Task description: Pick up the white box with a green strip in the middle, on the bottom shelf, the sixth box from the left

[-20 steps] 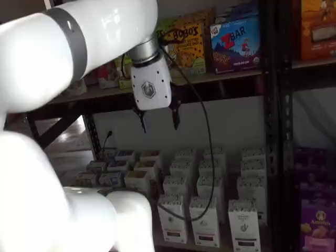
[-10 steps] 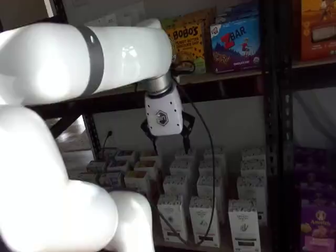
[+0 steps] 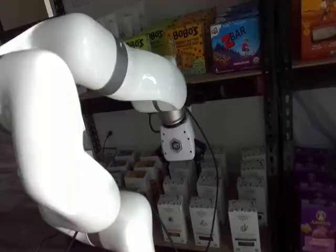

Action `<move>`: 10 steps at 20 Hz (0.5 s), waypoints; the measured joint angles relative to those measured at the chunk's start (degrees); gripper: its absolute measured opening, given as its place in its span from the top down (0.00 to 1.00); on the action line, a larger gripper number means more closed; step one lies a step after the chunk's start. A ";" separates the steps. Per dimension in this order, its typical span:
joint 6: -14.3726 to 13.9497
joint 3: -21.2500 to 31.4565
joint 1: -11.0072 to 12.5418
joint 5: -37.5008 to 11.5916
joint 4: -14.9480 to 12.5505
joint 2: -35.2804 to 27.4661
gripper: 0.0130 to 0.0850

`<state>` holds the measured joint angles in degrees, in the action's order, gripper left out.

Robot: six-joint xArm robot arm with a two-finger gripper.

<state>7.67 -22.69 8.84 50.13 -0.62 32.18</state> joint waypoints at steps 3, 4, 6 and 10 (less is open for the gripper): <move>0.67 -0.30 0.31 -3.43 0.49 -4.73 0.00; 0.74 -0.27 0.28 -5.17 0.62 -6.52 0.00; 0.90 -0.20 -0.01 -8.11 1.15 -9.70 0.00; -1.66 -0.66 -0.95 -14.79 -0.97 -17.21 0.00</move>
<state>6.01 -23.35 7.88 35.33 -1.58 14.98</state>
